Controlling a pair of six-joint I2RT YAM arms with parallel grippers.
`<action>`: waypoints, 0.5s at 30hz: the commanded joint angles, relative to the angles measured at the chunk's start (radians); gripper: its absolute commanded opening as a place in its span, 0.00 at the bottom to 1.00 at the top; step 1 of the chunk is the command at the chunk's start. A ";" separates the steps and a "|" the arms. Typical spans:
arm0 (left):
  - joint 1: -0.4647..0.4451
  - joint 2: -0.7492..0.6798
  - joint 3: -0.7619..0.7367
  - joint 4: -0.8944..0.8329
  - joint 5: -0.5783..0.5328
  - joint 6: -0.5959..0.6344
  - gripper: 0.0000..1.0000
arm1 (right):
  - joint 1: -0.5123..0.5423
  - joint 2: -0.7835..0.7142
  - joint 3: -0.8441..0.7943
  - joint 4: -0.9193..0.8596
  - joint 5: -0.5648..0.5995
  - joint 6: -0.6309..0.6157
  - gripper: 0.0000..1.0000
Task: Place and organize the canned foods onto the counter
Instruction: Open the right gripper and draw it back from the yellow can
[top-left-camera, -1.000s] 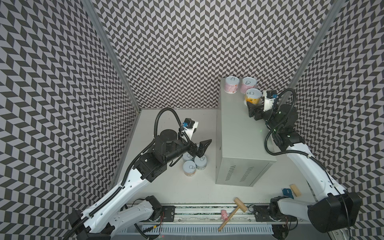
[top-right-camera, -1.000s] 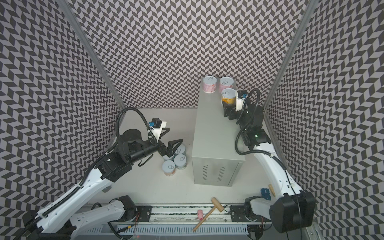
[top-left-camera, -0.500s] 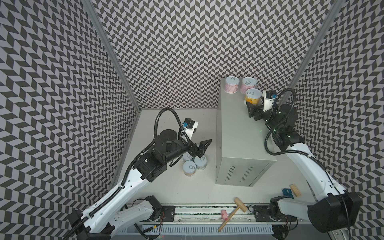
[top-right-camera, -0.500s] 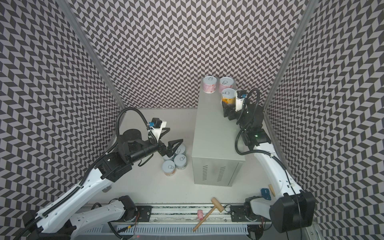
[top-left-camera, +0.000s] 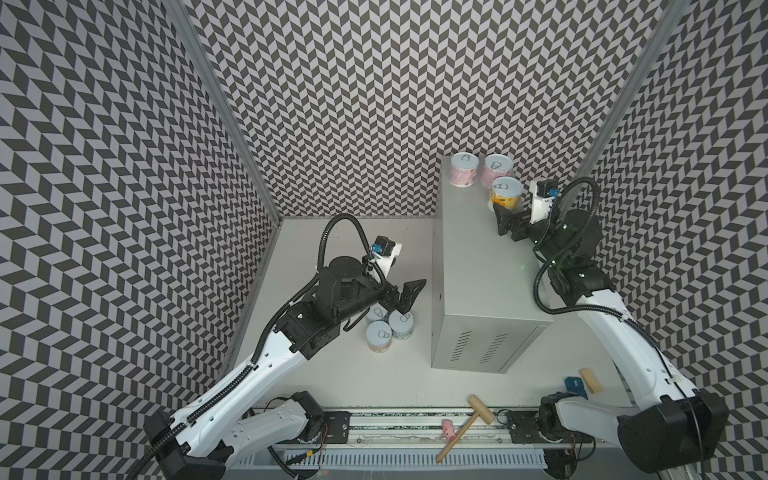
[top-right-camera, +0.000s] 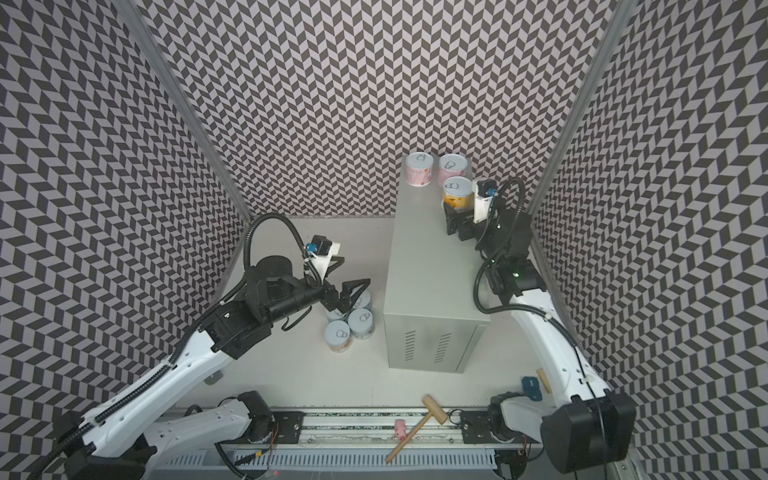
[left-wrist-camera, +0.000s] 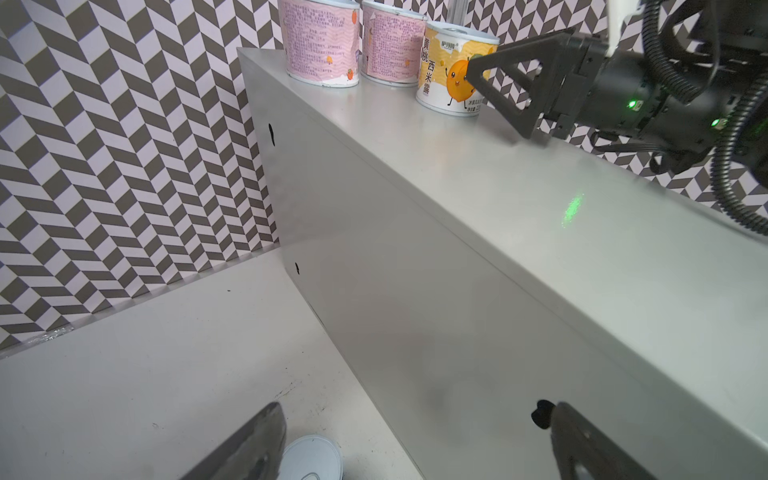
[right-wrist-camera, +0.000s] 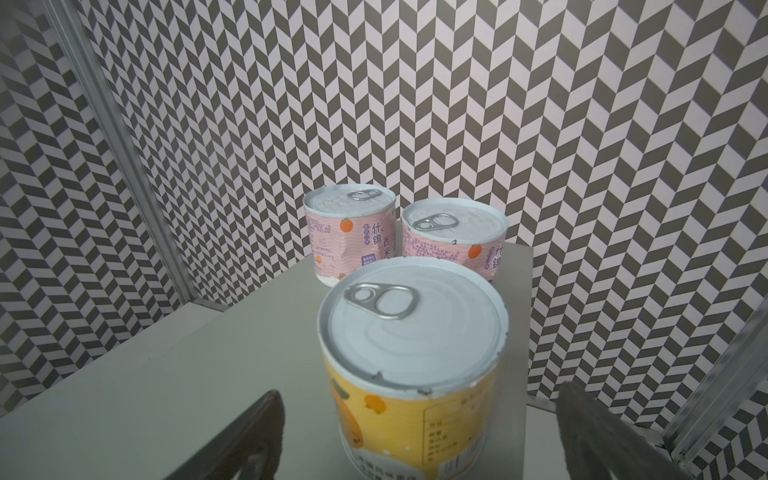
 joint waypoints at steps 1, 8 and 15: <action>0.004 0.008 0.013 0.015 0.005 0.001 1.00 | -0.031 -0.063 0.041 0.018 0.001 0.059 0.99; 0.004 0.019 0.013 0.012 0.005 0.000 1.00 | -0.137 -0.048 0.195 -0.048 -0.101 0.183 0.99; 0.004 0.018 0.017 0.004 -0.007 0.005 1.00 | -0.256 0.062 0.299 -0.123 -0.183 0.268 0.99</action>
